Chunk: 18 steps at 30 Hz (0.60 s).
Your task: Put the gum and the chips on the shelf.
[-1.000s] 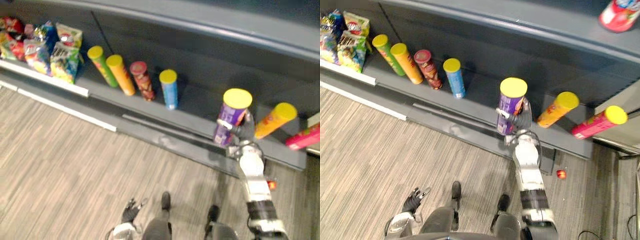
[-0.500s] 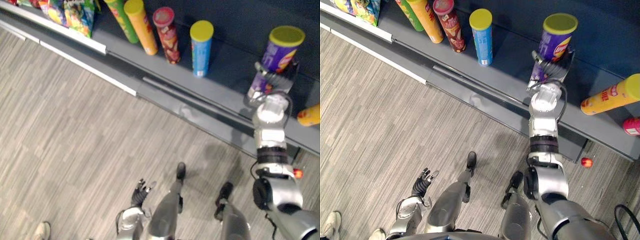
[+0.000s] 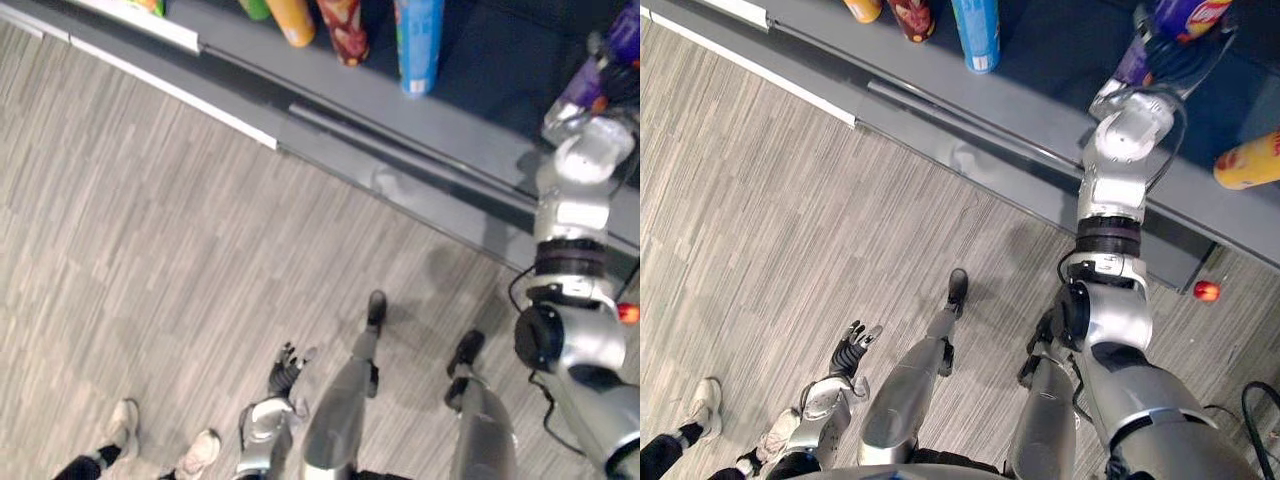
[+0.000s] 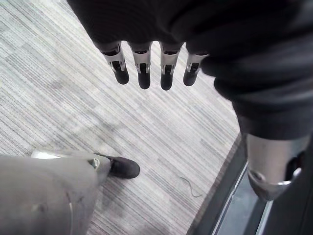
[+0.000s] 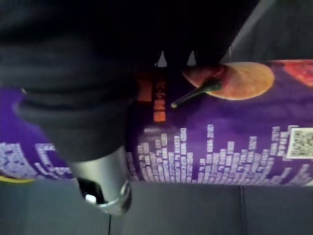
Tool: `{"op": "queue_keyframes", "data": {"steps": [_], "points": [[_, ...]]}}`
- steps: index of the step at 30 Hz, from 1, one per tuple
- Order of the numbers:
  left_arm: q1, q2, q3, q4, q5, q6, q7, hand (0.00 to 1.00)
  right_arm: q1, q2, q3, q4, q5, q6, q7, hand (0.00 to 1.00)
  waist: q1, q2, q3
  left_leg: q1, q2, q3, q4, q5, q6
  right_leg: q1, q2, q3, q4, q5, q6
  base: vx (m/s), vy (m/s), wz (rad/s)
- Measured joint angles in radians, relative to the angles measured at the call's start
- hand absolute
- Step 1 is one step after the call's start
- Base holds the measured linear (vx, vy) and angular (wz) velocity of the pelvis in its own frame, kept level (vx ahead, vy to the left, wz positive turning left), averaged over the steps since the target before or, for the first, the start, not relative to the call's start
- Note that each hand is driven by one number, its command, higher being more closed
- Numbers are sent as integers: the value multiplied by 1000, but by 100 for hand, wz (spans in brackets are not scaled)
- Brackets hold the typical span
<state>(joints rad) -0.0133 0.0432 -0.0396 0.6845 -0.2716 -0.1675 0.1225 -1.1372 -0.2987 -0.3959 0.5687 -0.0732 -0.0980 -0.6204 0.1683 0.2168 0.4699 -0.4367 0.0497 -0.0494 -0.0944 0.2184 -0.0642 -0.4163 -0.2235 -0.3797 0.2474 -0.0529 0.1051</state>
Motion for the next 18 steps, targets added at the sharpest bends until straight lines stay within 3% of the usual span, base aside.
{"op": "queue_keyframes", "data": {"steps": [7,18], "points": [[-34,0,-4,21,-2,-19,23,0,-6,4,0,-24,3,-1,-25,100,26,14,6,-57,-12,-19,0,8,-7,-89,-29,-2,92,-42,-3,-16,-49,8],[-44,-25,9,16,-39,-27,27,0,-6,11,-1,-141,-4,-4,-54,100,29,14,5,-117,-39,-15,-1,9,-17,-185,-82,-1,192,-84,0,0,-26,6]]}}
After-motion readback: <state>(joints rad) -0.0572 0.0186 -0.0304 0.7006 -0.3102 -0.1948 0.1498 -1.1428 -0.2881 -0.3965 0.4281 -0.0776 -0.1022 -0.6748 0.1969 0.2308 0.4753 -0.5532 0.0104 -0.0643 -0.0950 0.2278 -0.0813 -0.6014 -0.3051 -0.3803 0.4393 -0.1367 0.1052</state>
